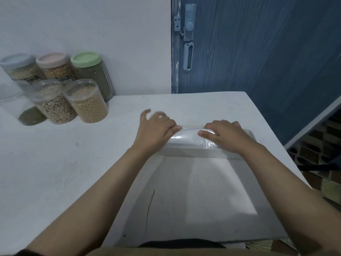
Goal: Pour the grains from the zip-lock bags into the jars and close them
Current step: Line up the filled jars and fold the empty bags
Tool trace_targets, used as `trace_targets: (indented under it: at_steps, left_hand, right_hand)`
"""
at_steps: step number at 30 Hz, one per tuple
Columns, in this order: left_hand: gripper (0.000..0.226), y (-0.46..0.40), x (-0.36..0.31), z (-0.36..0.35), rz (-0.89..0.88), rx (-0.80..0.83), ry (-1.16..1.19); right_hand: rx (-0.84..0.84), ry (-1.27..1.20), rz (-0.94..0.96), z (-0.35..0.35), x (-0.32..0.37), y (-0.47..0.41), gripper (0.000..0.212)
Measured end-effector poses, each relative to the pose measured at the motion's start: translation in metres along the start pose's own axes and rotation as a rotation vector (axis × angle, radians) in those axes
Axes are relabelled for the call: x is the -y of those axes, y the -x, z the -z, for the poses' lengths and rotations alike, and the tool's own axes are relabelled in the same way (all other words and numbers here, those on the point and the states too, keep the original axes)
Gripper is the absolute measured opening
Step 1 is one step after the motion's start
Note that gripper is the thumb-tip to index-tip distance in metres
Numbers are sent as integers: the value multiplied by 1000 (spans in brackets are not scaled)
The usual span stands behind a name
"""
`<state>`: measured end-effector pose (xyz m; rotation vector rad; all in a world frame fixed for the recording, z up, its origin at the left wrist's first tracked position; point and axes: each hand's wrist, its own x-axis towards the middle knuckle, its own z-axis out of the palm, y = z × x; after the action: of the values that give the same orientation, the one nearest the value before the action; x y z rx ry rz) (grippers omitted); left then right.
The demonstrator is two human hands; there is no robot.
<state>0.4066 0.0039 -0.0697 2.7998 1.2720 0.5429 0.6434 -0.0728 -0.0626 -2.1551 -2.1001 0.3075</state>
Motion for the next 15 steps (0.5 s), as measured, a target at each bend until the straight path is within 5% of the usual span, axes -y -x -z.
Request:
trace_targets:
  at_steps: [3,8,15]
  left_hand:
    - [52,2,-7,9,149,73,7]
    - [92,23,-10,-16,-37,34,-98]
    - [81,9,9,-16,68,69,-26]
  right_hand:
    - [-128,-10,12,-8,-2,7,51]
    - [-196,45,17,-5,3,5,49]
    - [-505,85,158,-12,11,-17,56]
